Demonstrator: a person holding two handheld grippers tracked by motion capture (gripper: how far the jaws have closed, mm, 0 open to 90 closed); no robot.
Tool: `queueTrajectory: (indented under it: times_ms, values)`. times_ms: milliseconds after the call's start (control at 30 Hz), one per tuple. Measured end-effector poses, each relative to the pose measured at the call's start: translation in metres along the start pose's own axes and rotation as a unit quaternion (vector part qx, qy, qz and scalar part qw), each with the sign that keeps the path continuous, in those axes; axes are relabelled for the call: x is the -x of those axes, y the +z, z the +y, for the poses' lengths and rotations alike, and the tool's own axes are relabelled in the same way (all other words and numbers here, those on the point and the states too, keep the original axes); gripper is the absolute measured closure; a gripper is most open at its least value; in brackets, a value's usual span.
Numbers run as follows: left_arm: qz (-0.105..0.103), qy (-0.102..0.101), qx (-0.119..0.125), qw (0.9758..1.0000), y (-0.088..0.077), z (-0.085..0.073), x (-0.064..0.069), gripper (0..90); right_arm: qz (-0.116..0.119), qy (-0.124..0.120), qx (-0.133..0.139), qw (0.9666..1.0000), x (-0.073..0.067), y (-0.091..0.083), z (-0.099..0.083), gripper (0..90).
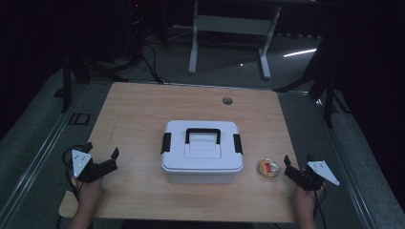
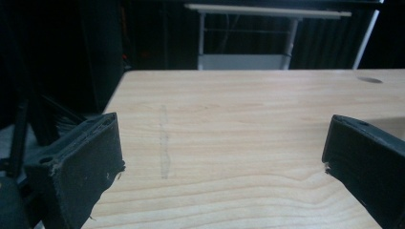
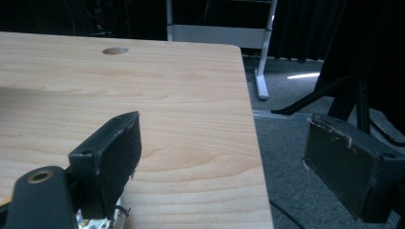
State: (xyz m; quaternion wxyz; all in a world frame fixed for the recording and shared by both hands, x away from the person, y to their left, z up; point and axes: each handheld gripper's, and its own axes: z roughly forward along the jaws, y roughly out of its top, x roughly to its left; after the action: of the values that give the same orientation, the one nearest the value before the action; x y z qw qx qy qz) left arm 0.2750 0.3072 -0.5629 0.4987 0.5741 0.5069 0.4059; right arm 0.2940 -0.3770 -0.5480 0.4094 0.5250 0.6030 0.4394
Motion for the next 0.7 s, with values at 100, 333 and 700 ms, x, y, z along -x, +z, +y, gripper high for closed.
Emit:
queueTrajectory:
  times_ms: [100,333,700]
  values:
    - [-0.008,-0.001,-0.007,0.9999,0.001,0.001,-0.001,0.0,0.005,0.0,-0.002,1.0,0.0,-0.001,0.0,12.3]
    - [-0.051,0.028,-0.057,0.9967,0.004,0.003,-0.005,0.0,0.028,0.016,-0.01,0.9994,0.002,-0.003,-0.003,12.3]
    - [-0.156,0.078,-0.169,0.9699,0.012,0.008,-0.02,0.0,0.058,0.013,-0.019,0.9981,0.0,0.0,-0.004,12.3]
